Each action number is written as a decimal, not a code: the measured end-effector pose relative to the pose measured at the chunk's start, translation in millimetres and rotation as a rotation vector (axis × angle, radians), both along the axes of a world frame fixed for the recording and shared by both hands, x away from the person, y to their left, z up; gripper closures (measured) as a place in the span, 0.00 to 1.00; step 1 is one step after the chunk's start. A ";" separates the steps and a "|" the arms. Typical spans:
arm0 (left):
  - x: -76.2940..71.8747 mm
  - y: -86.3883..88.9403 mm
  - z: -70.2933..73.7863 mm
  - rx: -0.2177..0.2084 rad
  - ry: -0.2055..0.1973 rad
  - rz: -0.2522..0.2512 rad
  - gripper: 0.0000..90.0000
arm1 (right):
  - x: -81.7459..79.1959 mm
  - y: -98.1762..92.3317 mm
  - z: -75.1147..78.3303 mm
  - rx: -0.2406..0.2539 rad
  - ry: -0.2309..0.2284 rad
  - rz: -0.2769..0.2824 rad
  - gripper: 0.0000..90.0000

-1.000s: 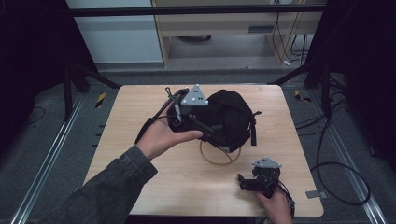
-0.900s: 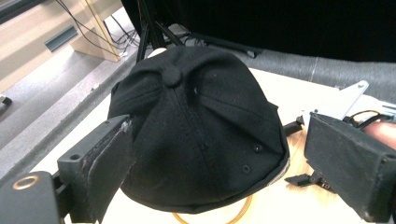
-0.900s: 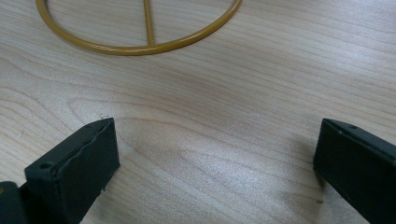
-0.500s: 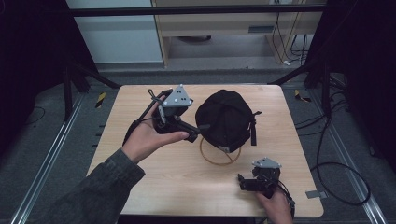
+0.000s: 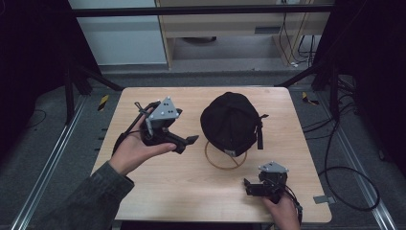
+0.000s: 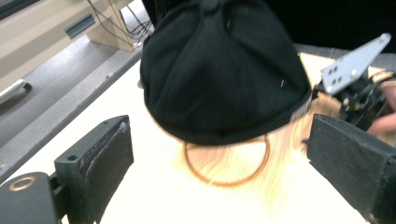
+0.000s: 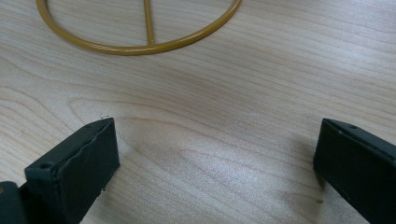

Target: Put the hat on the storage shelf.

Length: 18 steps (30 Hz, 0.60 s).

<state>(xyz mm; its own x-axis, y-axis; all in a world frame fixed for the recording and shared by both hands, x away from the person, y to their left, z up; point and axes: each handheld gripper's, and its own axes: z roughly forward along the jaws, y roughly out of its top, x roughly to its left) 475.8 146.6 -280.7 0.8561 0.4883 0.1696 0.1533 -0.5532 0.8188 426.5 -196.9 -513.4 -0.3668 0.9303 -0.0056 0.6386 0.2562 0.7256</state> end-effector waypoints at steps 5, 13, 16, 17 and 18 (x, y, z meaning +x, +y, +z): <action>-2.5 16.2 -15.4 0.009 0.010 0.027 0.07 | 0.0 0.0 0.0 0.000 0.000 0.000 0.00; 3.3 41.6 -52.8 -0.019 0.046 0.092 0.07 | 0.0 -0.1 0.0 -0.001 0.000 0.001 0.00; 3.2 46.2 -67.9 -0.015 0.058 0.101 0.07 | 0.1 -0.4 0.1 -0.004 -0.002 0.004 0.00; 2.9 47.1 -72.9 -0.017 0.061 0.102 0.07 | 0.0 -0.1 0.0 0.000 0.000 0.000 0.00; 2.5 47.6 -76.8 -0.018 0.064 0.105 0.07 | 0.1 -0.2 0.0 -0.002 -0.002 0.002 0.00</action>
<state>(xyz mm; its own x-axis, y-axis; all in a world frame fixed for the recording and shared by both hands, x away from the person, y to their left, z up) 478.3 194.2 -357.5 0.8090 0.5781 0.1067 0.2620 -0.5170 0.8149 426.6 -197.1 -513.4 -0.3688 0.9295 -0.0082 0.6370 0.2591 0.7260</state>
